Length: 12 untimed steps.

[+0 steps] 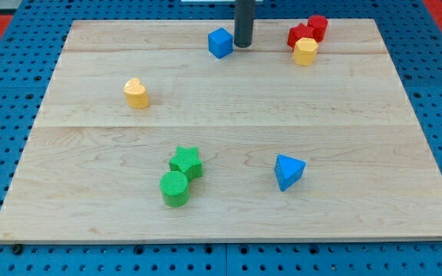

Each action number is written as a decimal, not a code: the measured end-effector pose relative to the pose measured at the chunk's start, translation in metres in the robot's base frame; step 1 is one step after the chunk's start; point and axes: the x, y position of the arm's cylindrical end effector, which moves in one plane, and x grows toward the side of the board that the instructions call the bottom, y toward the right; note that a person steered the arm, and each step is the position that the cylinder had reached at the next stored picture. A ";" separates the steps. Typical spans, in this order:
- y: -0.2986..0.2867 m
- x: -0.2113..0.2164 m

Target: Move the blue cube to the top left corner of the board

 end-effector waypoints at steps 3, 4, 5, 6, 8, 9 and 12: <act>-0.216 0.029; -0.230 0.068; -0.316 0.068; -0.296 0.060; -0.270 0.031; -0.216 0.048; -0.108 0.164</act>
